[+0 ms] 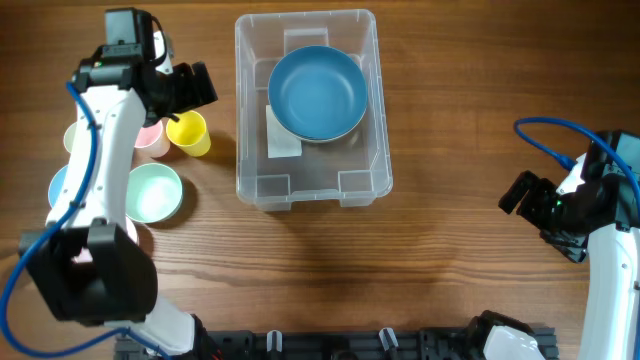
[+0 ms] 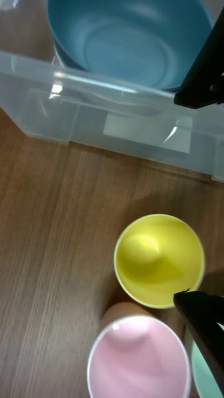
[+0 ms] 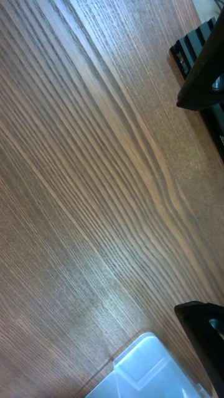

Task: Pack container
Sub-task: 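Reach the left gripper to the yellow cup and grasp it, then carry the yellow cup into the container and release it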

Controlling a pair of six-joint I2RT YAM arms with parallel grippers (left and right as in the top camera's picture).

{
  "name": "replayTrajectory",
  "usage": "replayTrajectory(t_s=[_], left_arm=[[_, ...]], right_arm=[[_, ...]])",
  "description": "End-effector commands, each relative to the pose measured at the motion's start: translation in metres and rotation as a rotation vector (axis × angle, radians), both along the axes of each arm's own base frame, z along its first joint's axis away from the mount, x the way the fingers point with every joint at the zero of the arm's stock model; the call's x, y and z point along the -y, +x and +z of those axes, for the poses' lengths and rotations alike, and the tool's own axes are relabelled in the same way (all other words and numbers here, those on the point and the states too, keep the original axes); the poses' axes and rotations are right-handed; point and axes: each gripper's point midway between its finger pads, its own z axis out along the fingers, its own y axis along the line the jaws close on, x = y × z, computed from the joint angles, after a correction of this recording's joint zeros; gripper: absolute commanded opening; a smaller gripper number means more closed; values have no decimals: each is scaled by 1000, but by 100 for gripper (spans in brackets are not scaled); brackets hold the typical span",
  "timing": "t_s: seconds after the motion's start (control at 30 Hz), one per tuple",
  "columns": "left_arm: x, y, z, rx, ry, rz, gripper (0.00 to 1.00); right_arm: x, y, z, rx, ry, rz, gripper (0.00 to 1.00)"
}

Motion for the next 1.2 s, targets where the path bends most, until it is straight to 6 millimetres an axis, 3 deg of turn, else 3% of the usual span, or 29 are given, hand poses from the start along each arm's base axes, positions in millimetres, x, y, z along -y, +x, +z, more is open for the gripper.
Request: replayTrajectory(t_s=[0.0, 0.37, 0.47, 0.57, 0.63, 0.87, 1.07, 1.17], left_arm=[[8, 6, -24, -53, -16, -17, 94], [7, 4, -99, -228, -16, -15, 91], [7, 4, -108, -243, -16, -17, 77], [7, 6, -108, -239, -16, -18, 60], [7, 5, -108, -240, -16, -18, 35], [7, 5, -108, -240, -16, -18, 5], [12, 6, -105, -232, -11, -30, 4], [17, 9, -76, -189, 31, -43, 4]], right_arm=[[-3, 1, -1, 4, 10, 18, 100], [-3, 1, -1, 3, 10, 18, 100], [-3, 1, -1, 3, 10, 18, 100], [-3, 1, -1, 3, 10, 17, 100], [-3, 1, -1, 3, 10, 18, 100], [-3, 1, -1, 3, 10, 17, 100], [-3, 1, -1, 3, 10, 17, 100], [-3, 1, -1, 3, 10, 17, 100]])
